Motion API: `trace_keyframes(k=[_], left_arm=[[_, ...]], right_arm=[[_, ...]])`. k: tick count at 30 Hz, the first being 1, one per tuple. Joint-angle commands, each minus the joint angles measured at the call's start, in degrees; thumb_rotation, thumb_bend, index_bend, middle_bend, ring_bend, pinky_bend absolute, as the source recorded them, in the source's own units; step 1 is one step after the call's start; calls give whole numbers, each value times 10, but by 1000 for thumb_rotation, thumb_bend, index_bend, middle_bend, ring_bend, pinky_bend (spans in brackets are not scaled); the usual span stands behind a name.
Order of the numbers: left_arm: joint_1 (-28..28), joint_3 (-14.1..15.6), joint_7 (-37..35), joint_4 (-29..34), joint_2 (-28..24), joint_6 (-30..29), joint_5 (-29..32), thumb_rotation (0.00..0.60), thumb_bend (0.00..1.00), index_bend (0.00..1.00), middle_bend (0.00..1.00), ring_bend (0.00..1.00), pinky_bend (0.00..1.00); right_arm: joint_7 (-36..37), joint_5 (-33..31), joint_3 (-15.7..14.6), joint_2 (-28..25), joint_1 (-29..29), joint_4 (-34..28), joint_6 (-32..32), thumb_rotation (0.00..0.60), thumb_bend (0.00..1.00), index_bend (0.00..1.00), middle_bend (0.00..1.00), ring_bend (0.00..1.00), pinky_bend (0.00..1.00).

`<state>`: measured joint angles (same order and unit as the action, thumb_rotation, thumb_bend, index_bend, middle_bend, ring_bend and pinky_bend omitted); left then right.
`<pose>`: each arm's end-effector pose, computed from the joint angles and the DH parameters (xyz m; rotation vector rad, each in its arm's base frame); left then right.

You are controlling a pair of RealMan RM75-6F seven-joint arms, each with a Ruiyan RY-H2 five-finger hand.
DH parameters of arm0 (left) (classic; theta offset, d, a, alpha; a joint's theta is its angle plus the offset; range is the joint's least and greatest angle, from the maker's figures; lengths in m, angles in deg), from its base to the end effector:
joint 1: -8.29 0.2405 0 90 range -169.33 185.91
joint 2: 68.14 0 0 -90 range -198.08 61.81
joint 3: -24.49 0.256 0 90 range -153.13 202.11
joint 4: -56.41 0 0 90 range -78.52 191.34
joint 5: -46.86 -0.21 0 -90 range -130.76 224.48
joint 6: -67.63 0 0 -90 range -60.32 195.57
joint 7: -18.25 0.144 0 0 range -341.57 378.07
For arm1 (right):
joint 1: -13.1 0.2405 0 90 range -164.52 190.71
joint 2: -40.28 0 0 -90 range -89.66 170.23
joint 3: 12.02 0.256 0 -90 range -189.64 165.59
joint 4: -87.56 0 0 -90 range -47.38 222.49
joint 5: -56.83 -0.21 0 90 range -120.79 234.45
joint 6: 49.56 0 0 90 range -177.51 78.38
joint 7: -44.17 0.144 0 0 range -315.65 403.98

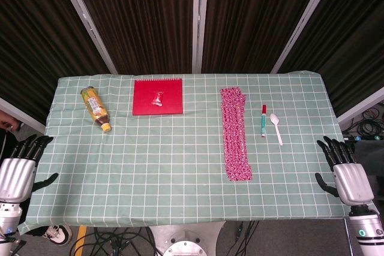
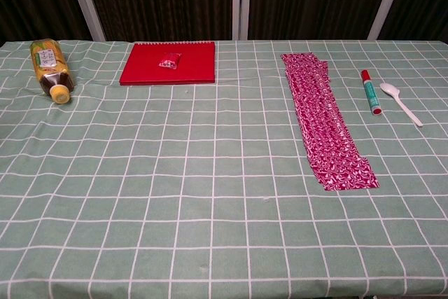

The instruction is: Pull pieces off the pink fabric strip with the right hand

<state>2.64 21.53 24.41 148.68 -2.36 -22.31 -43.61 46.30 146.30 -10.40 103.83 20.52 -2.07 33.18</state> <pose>-0.2910 0.1842 0.1572 -1.4283 -0.7366 -0.9518 -0.3095 -0.1908 0.1552 1.4987 -0.8799 0.9124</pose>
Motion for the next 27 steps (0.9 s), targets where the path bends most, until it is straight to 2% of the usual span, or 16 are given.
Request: trace_keyframes(k=[1,18,27], left_arm=[[0,0,0,-2,2,0,0,600,95,153,156,102,195],[2,7,-3,-10,8,4,-3,600,95,152,157,102,195],[2,7,-13,-22,13,3,-2,600,95,152,157,102,195]], right_arm=[[1,1,1,-1,0,1,2,600,284,0,4,0,68],[-3,11,-4,1,3,3,-5,600,285,0,6,0,68],[-11,10,-7,5,11,2,-23,600,322,0,13,0,68]])
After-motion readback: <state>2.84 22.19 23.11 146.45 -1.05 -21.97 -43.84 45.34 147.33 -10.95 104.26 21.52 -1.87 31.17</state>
